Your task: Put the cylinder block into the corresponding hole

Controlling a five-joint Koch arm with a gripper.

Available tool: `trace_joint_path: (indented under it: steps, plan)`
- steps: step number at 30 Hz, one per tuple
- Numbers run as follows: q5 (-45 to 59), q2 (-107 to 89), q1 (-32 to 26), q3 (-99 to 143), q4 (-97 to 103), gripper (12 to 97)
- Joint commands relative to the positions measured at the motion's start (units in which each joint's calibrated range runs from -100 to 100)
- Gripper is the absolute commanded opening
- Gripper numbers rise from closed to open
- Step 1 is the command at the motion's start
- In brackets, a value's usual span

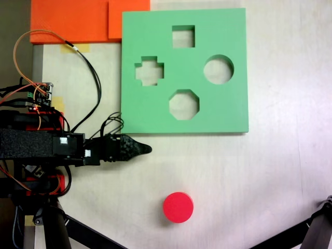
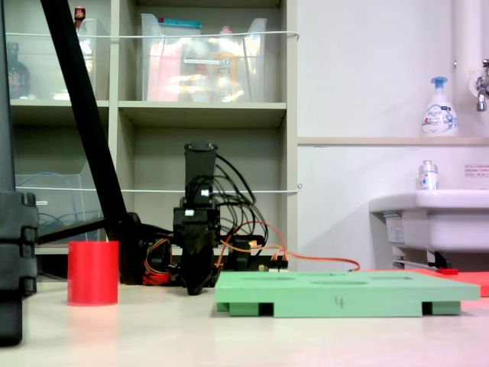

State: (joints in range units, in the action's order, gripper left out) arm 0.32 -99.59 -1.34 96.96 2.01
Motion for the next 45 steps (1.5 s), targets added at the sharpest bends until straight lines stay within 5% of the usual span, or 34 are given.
trace_joint_path:
  steps: [1,38,45]
  plan:
    - [-0.4,-0.4,0.1,3.0,-0.2,49.4]
    - [-0.7,-0.4,-0.1,3.0,-0.1,52.1]
    - [-20.0,-0.4,2.4,3.0,25.9,51.8]
